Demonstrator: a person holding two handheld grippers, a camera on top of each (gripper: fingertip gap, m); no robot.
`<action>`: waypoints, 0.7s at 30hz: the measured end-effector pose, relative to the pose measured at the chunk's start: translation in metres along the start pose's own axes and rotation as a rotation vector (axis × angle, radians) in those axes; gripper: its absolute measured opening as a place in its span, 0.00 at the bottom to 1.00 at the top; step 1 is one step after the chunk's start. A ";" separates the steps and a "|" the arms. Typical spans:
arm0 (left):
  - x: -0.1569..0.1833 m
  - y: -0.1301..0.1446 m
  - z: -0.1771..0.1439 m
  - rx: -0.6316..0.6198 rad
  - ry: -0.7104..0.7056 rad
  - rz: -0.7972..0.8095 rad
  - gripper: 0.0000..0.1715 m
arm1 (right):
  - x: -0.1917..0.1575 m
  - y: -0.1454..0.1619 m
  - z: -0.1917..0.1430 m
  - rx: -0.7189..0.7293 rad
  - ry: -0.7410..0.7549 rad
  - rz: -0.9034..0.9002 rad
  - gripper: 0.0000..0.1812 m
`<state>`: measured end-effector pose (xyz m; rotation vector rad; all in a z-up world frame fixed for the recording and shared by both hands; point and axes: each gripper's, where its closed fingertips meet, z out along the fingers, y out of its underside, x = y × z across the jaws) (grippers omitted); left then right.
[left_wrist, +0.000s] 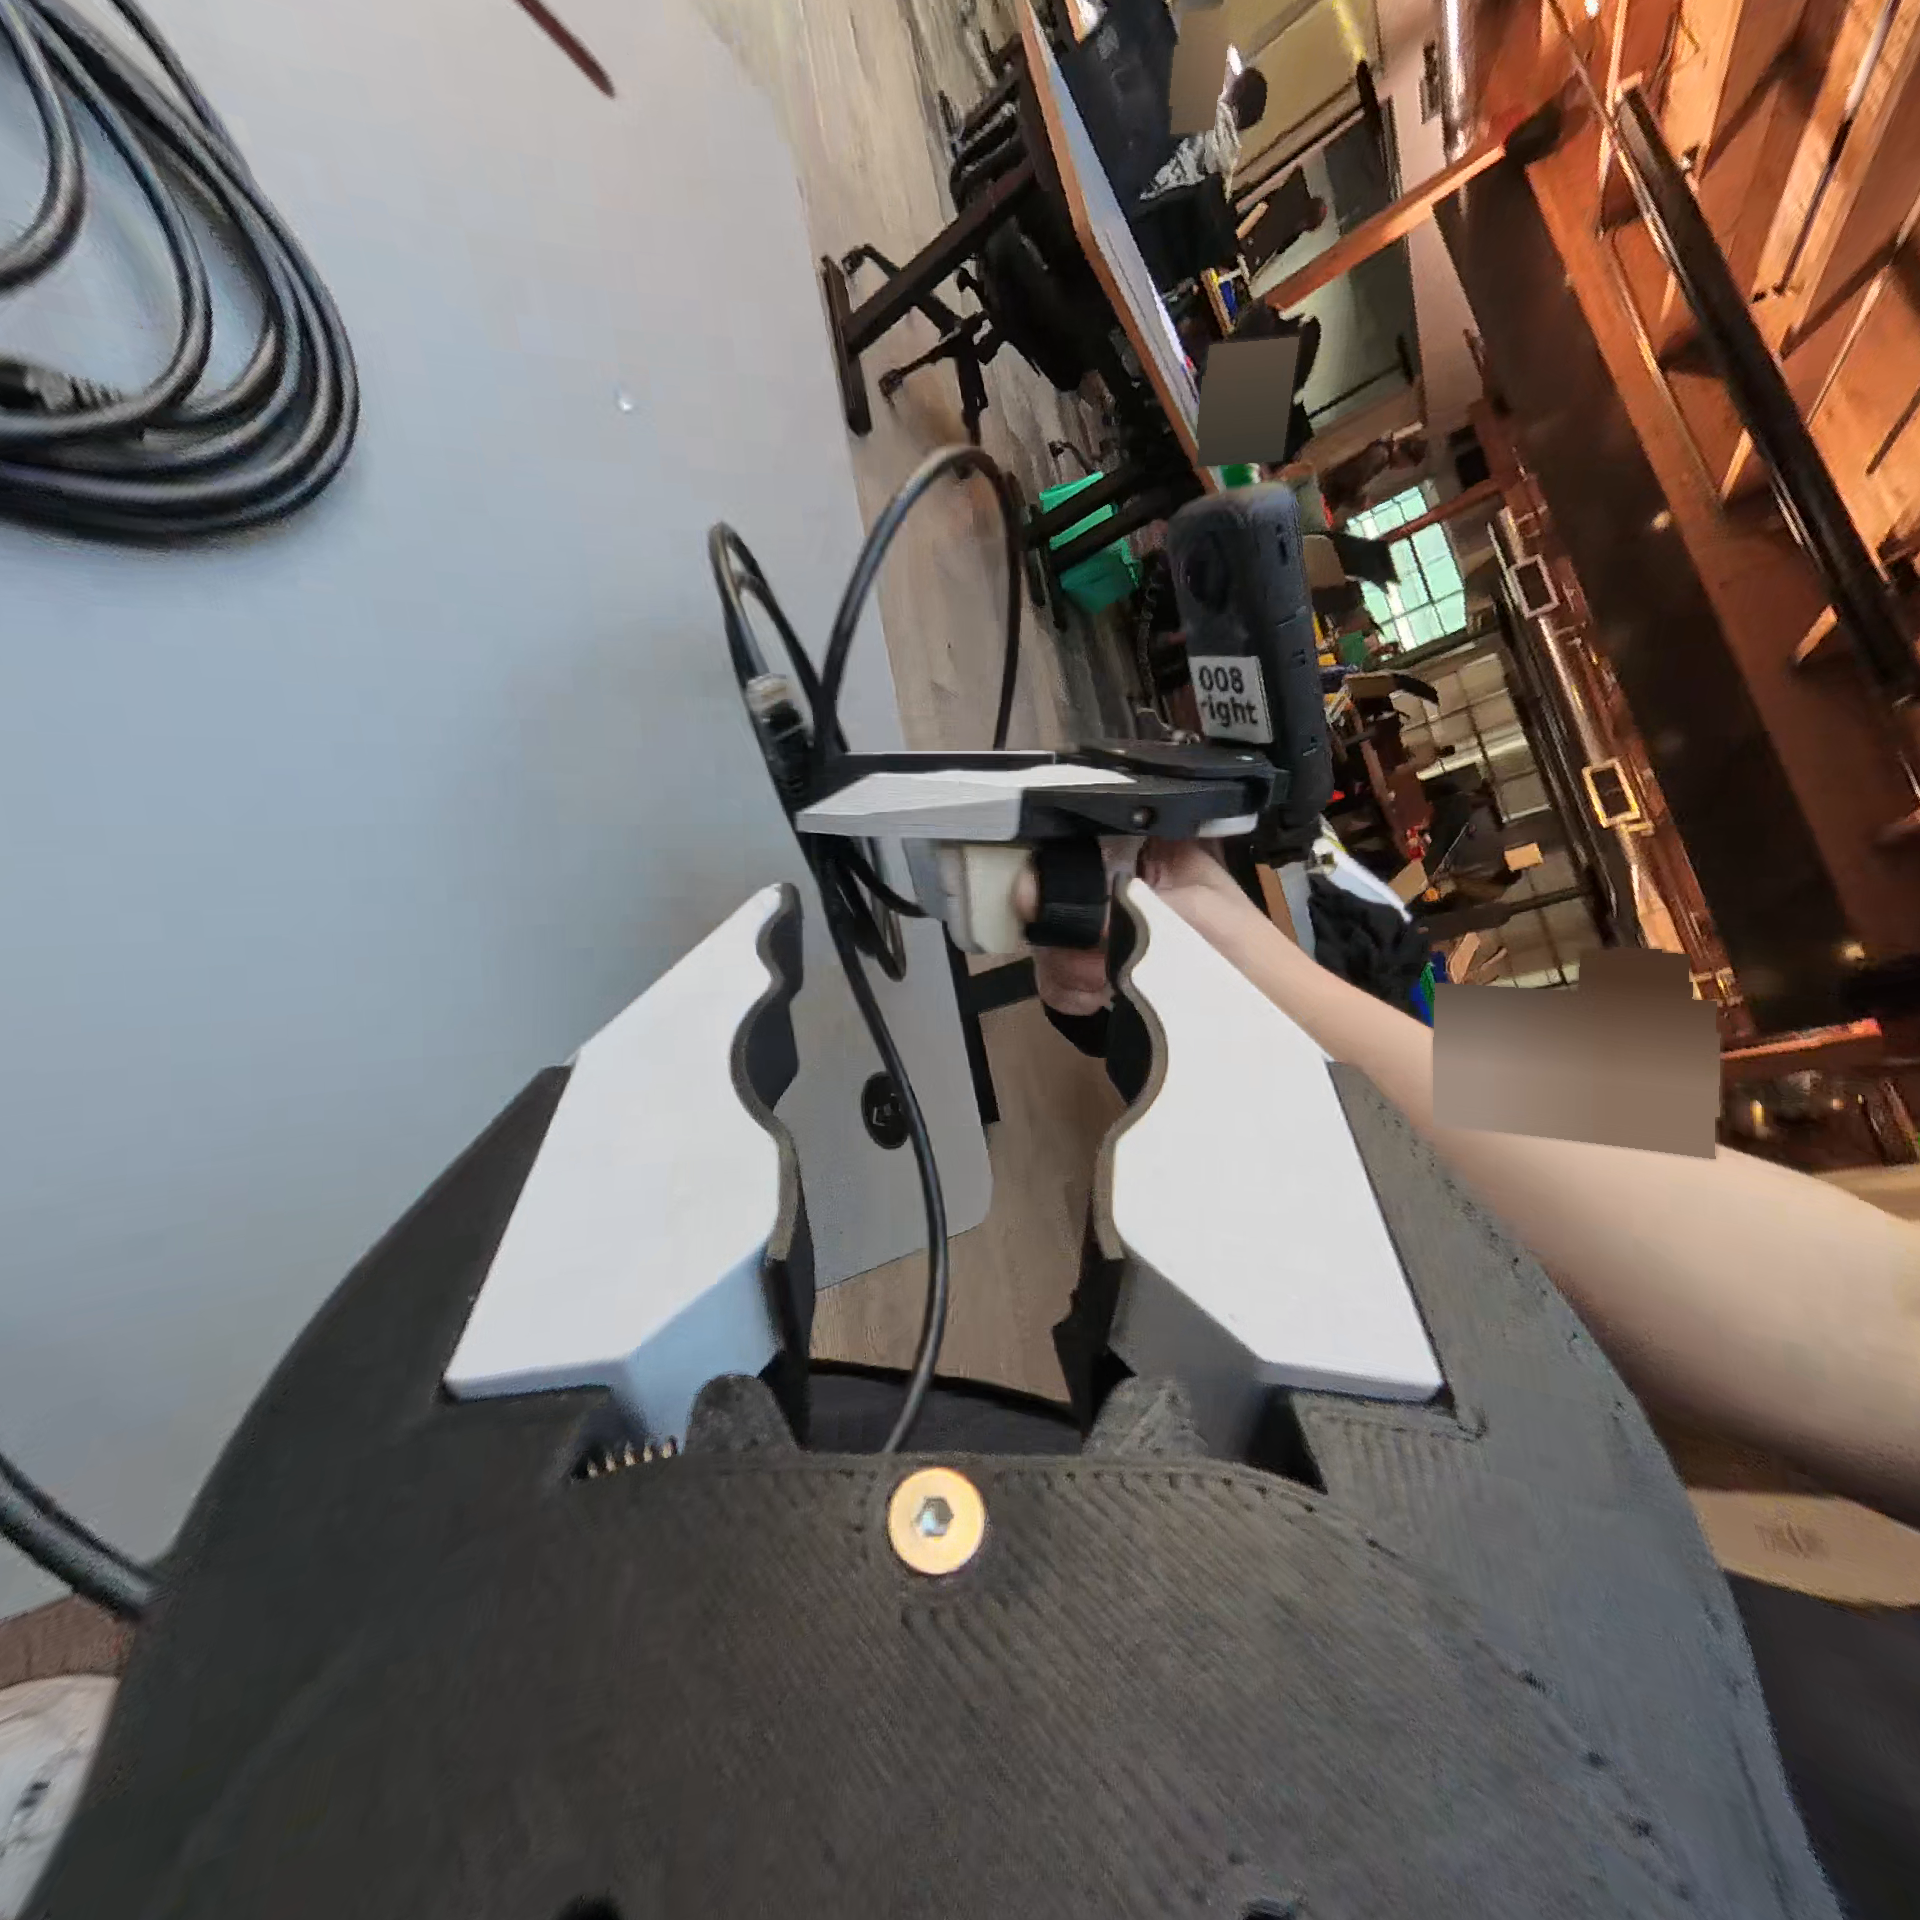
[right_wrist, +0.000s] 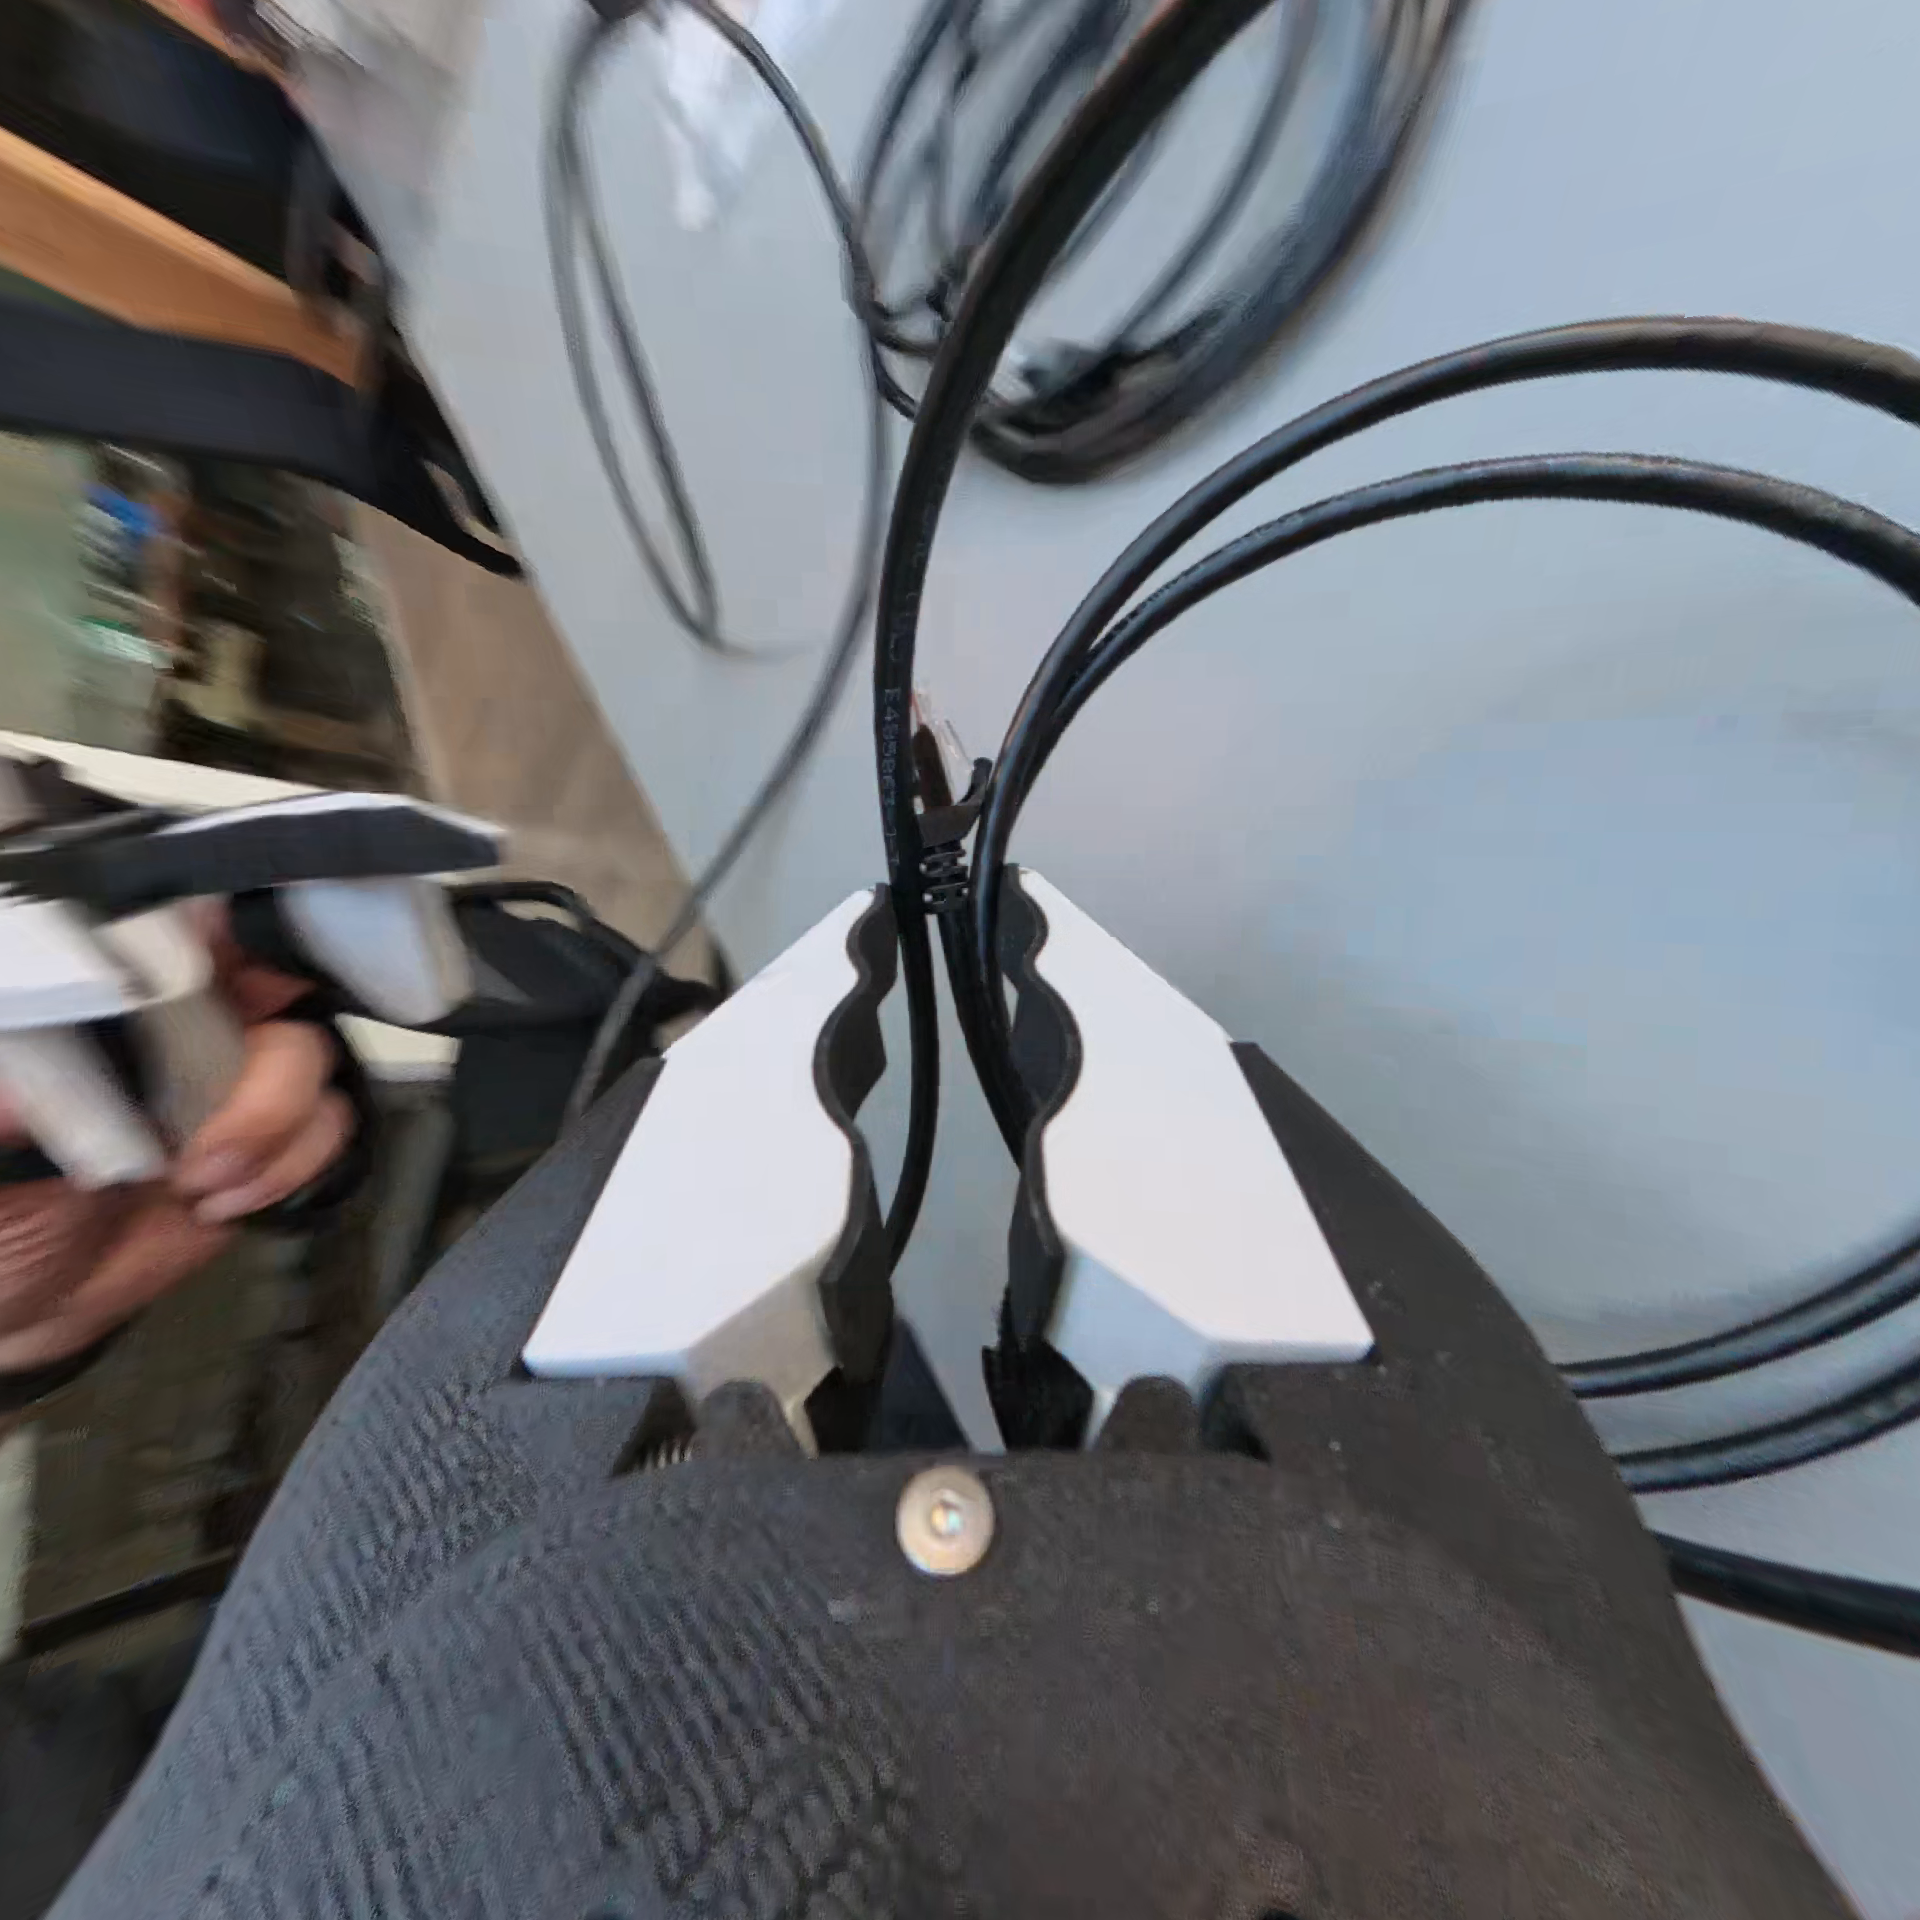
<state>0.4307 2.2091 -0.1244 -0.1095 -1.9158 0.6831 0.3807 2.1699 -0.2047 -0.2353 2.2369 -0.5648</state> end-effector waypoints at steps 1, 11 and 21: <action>0.004 -0.009 -0.003 -0.022 0.039 0.018 0.34 | -0.016 -0.009 -0.008 0.048 -0.092 0.048 0.10; 0.128 -0.041 0.021 -0.345 0.532 0.421 0.36 | -0.156 -0.104 -0.124 0.349 -0.737 0.218 0.09; 0.243 -0.075 0.038 -0.261 0.783 0.546 0.26 | -0.212 -0.151 -0.217 0.371 -0.890 0.315 0.09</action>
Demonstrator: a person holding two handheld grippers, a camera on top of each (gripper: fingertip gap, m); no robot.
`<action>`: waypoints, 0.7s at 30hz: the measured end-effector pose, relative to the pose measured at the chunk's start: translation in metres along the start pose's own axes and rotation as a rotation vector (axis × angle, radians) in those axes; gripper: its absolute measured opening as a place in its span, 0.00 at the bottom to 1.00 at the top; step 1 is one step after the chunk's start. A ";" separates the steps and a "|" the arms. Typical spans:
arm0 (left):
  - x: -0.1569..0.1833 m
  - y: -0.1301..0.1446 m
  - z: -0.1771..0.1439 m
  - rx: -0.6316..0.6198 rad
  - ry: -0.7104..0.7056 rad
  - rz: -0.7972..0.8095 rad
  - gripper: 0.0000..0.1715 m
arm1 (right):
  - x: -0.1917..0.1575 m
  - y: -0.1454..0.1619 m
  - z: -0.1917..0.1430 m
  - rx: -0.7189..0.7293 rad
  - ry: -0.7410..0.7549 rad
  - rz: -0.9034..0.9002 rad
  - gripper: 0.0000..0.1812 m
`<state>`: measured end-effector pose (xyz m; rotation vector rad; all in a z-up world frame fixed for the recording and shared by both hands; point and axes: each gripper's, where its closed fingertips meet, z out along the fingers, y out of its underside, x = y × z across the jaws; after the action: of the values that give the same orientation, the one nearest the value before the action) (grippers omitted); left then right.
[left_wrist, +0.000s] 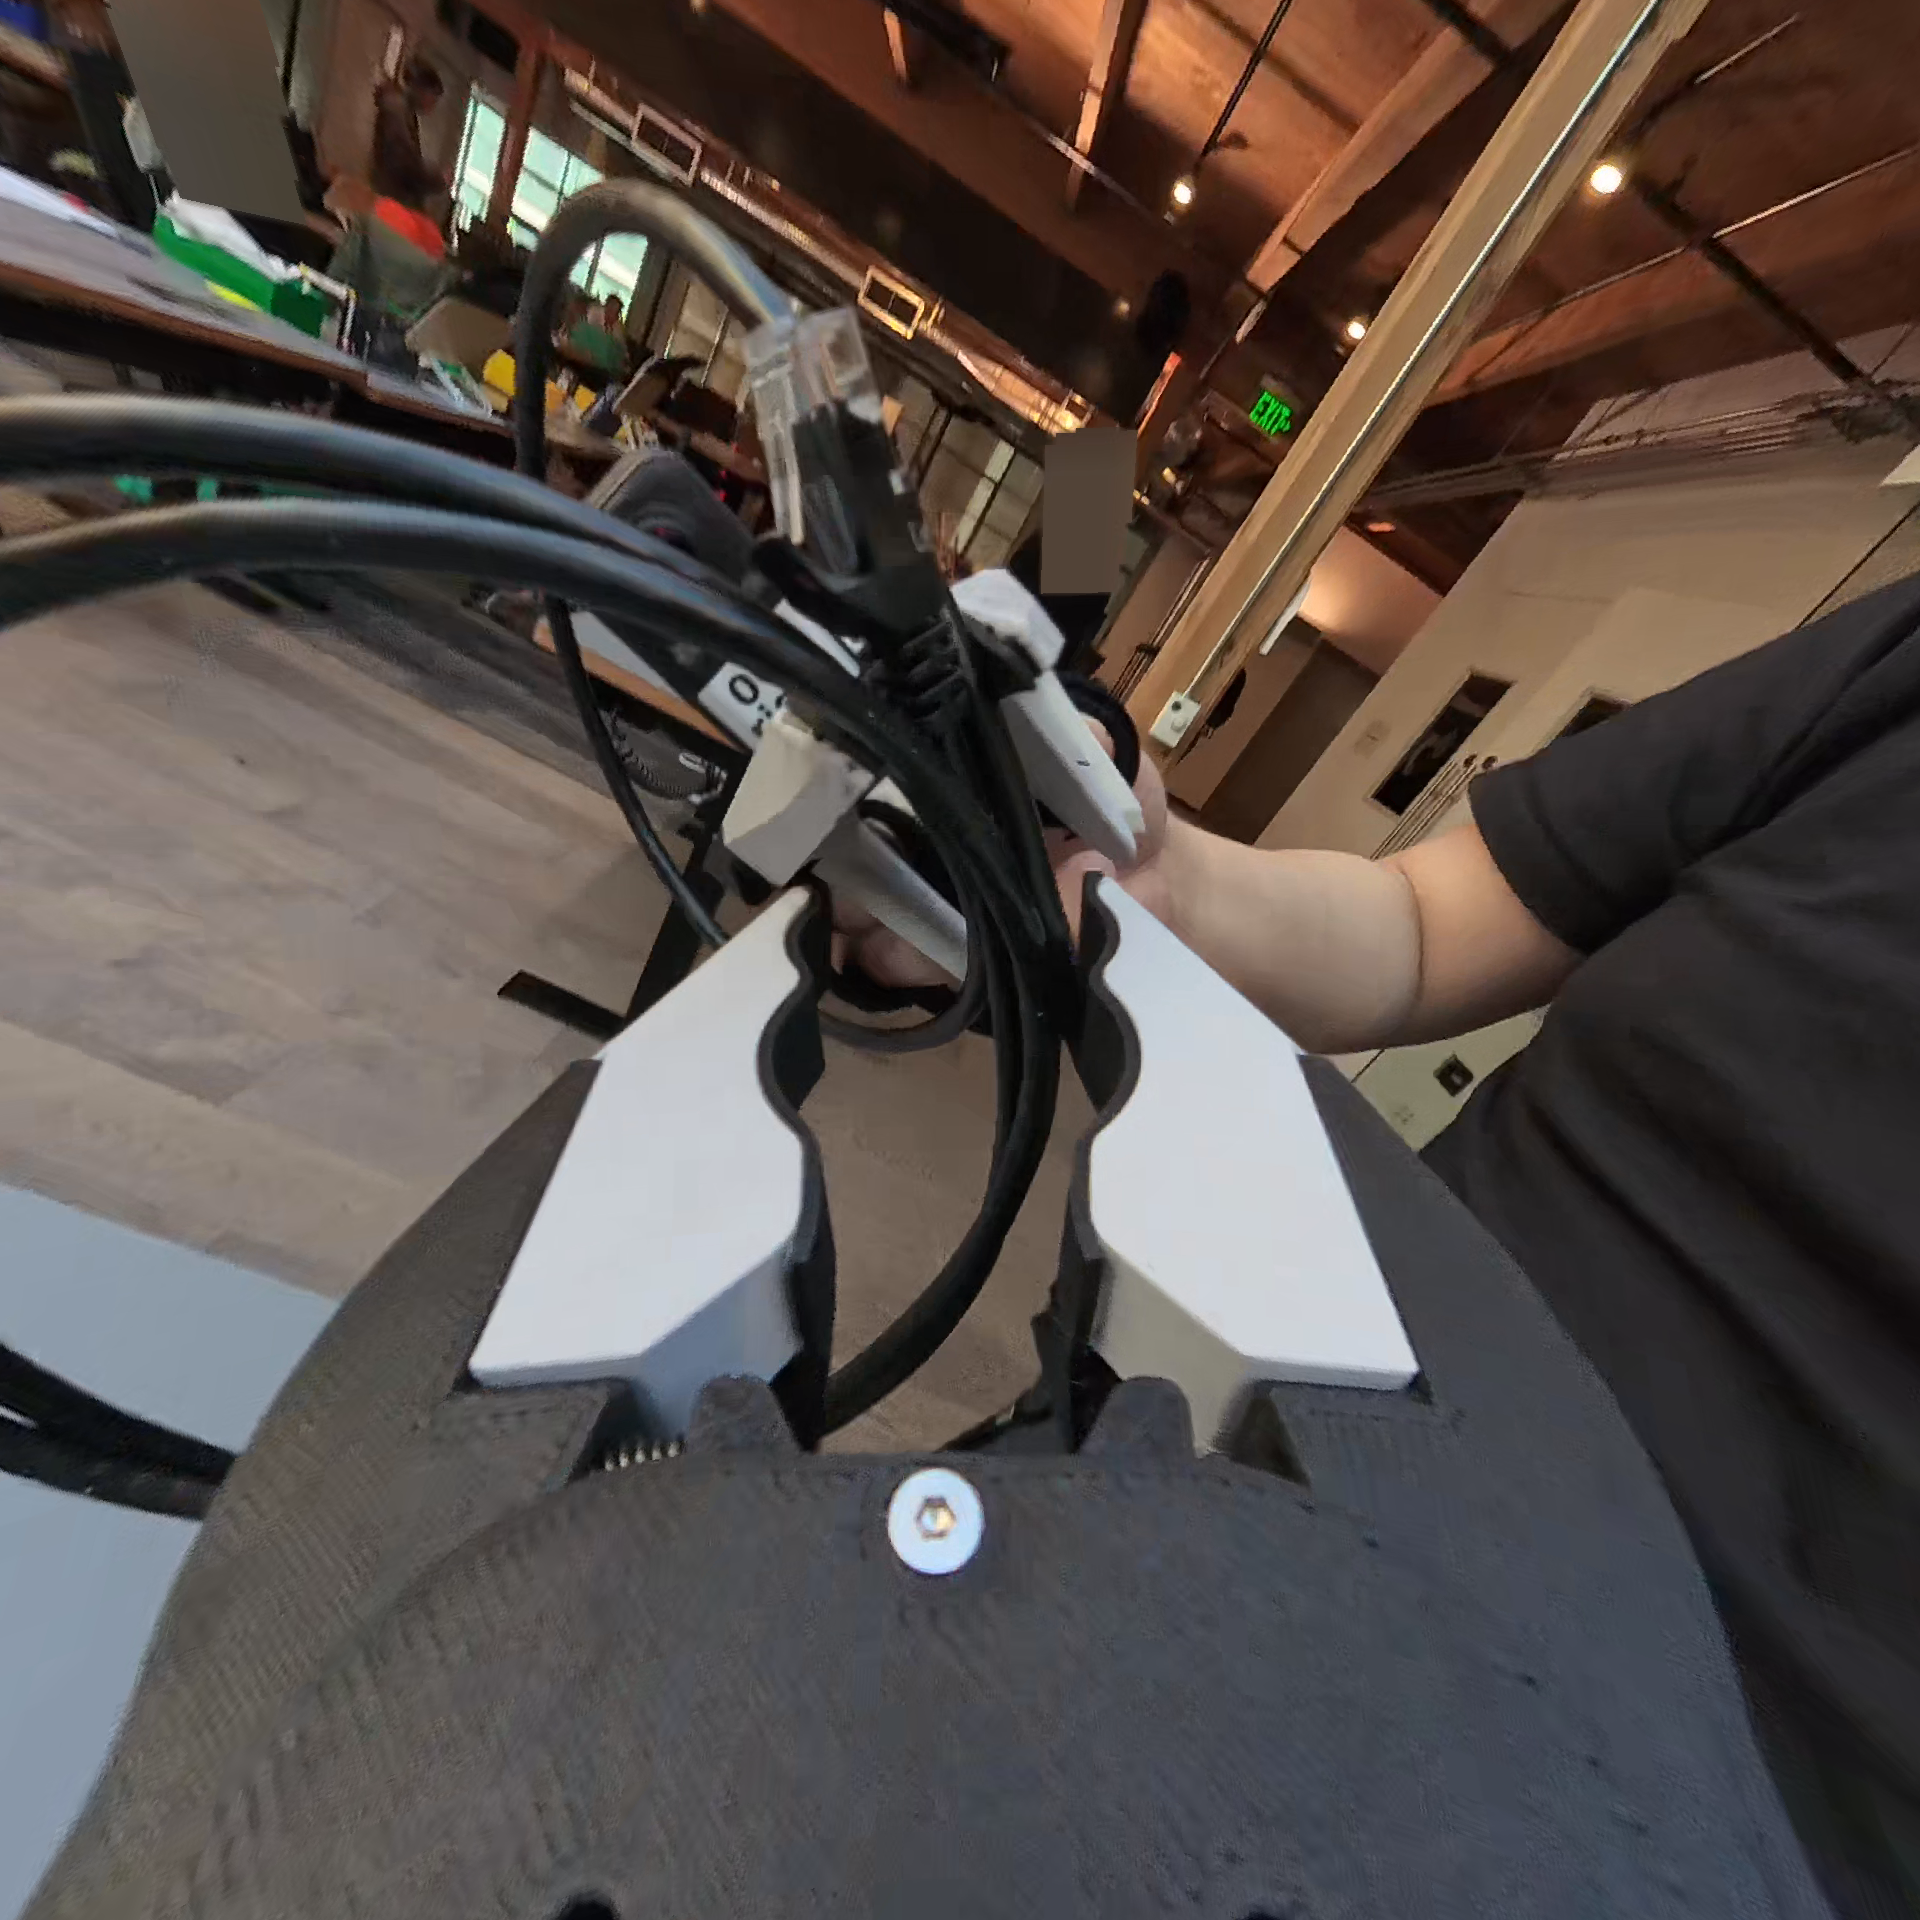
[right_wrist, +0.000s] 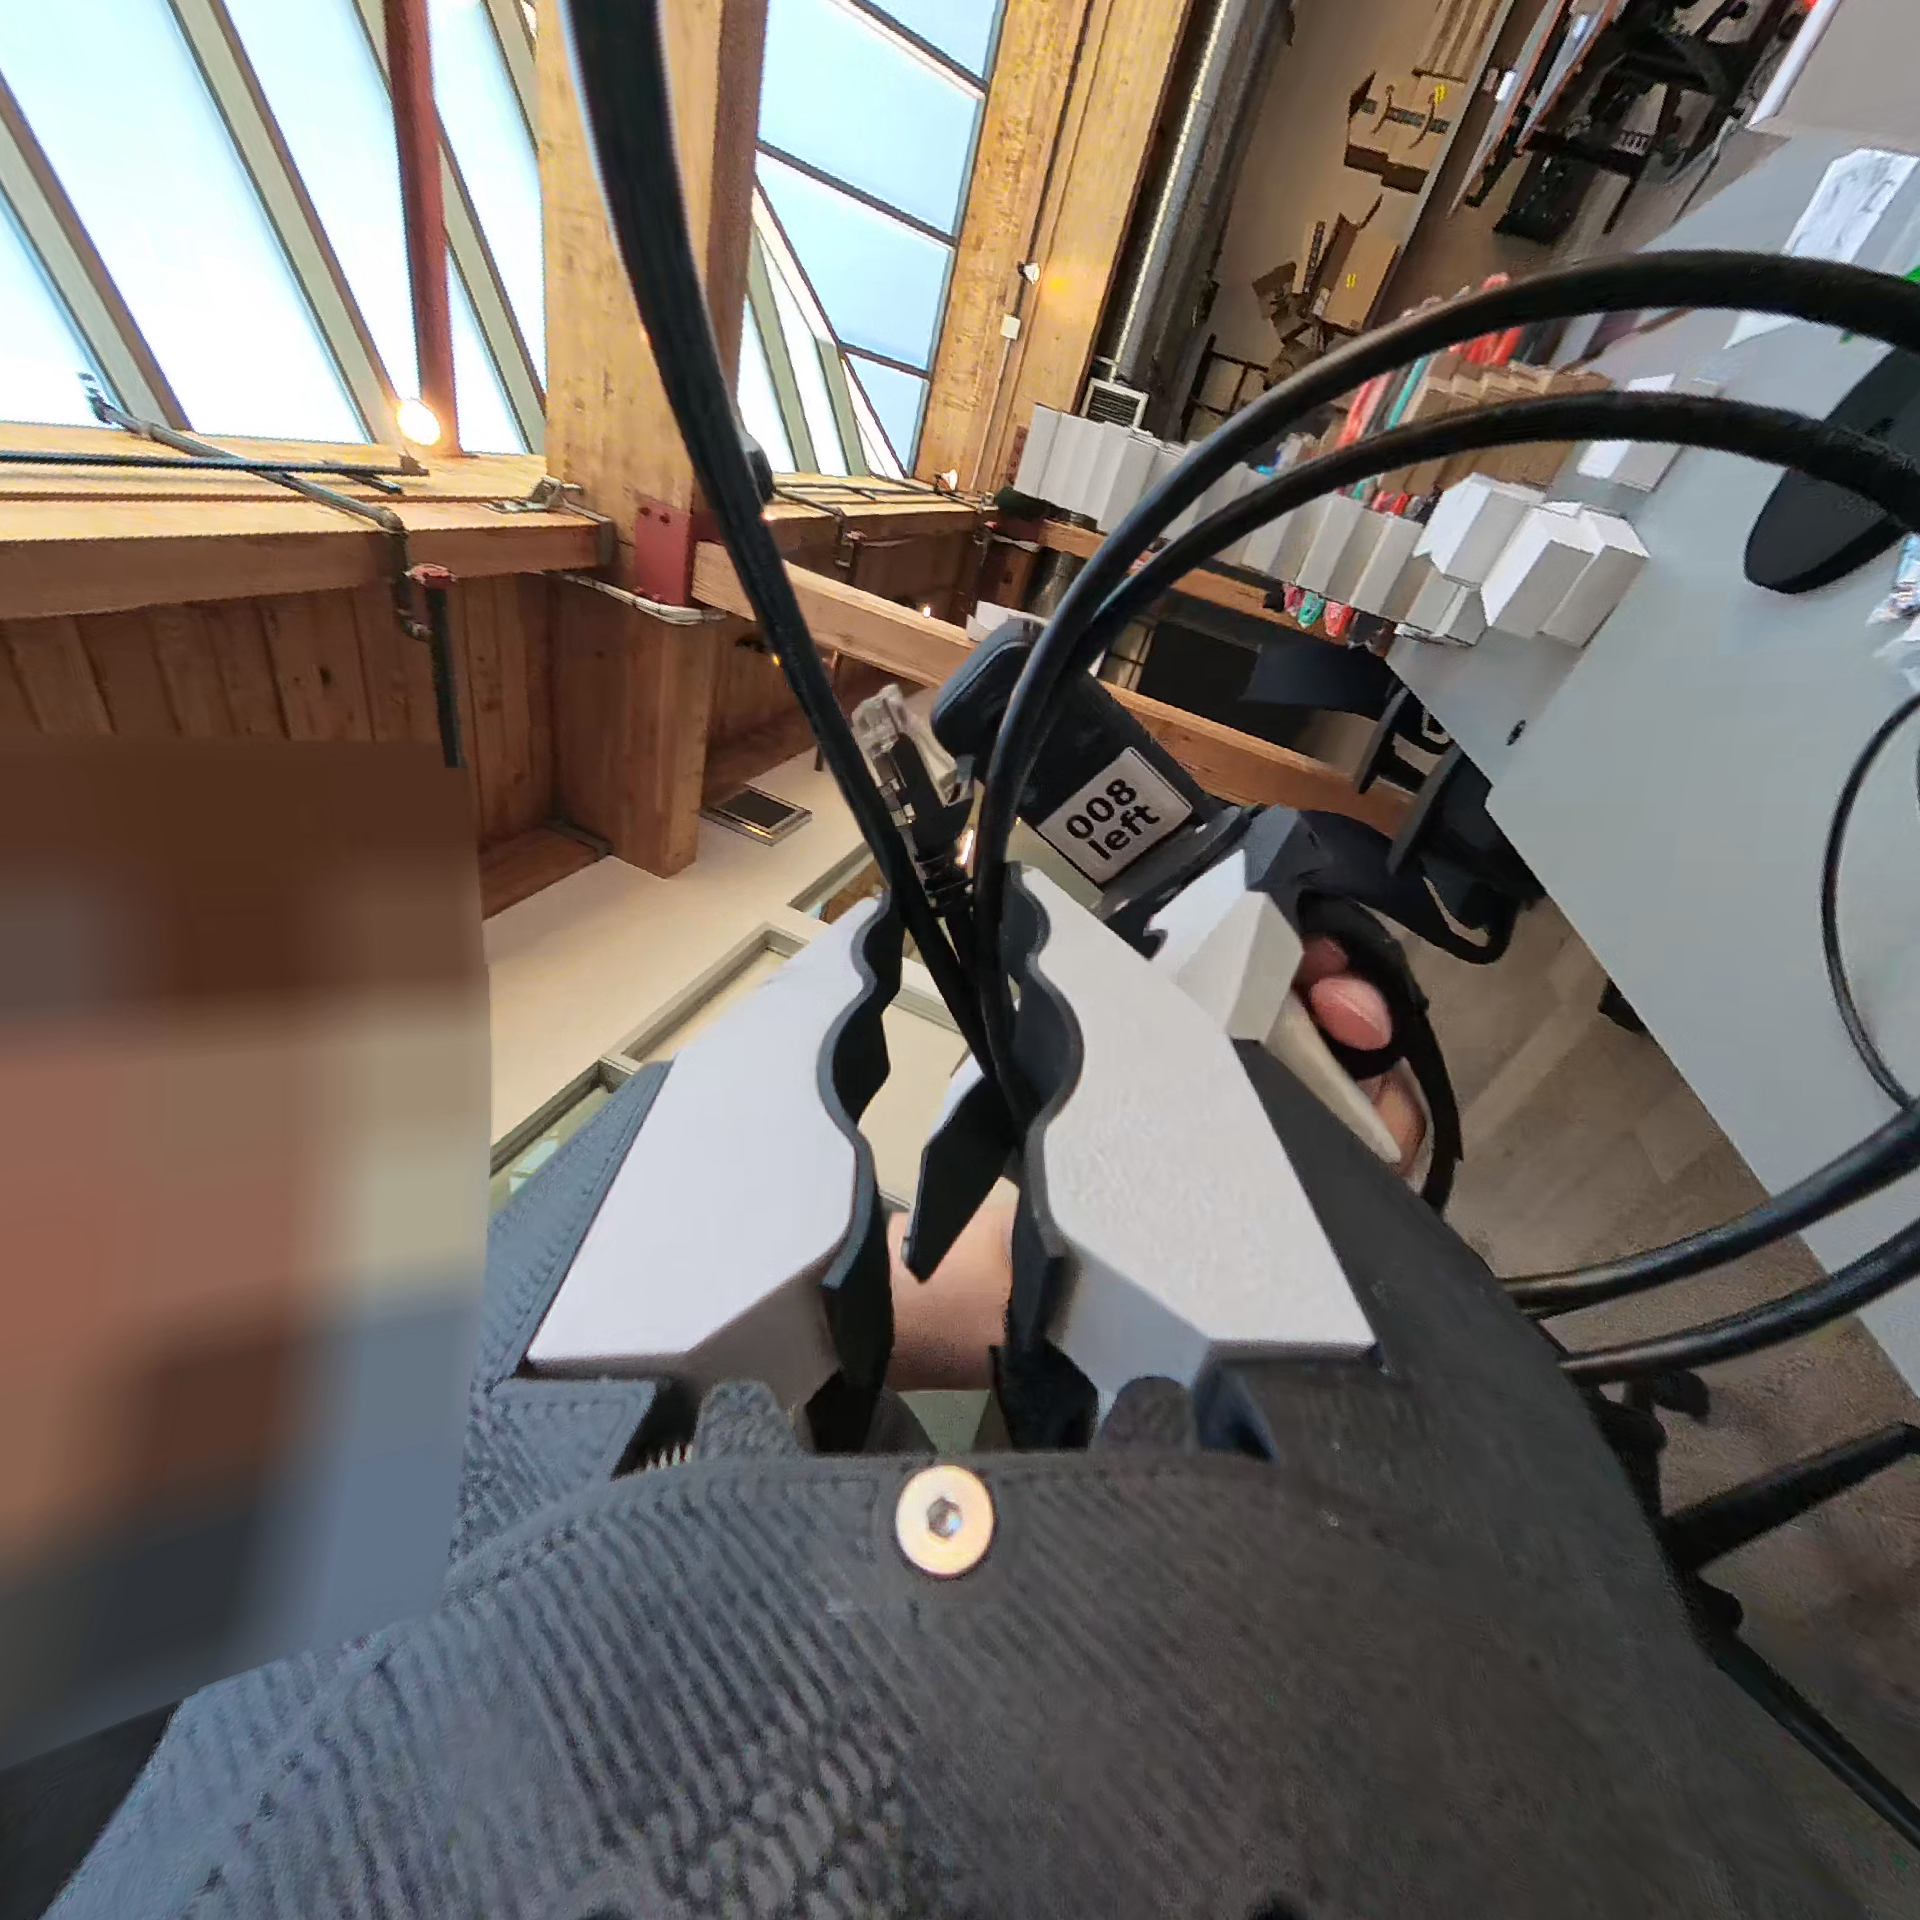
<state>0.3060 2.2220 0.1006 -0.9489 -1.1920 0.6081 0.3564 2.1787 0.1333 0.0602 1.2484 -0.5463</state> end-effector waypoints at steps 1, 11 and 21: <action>0.003 -0.006 0.003 0.026 -0.002 0.003 0.24 | -0.006 -0.002 -0.001 0.015 -0.015 -0.001 0.09; -0.010 0.005 0.002 -0.019 -0.220 -0.179 0.06 | 0.011 0.013 0.002 -0.075 0.156 -0.159 0.08; -0.008 0.028 -0.026 -0.136 -0.260 -0.342 0.05 | 0.026 0.022 0.009 -0.146 0.090 -0.079 0.15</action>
<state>0.3311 2.2215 0.0703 -0.7679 -1.6041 0.3852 0.3791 2.1856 0.1071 -0.0882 1.3794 -0.5241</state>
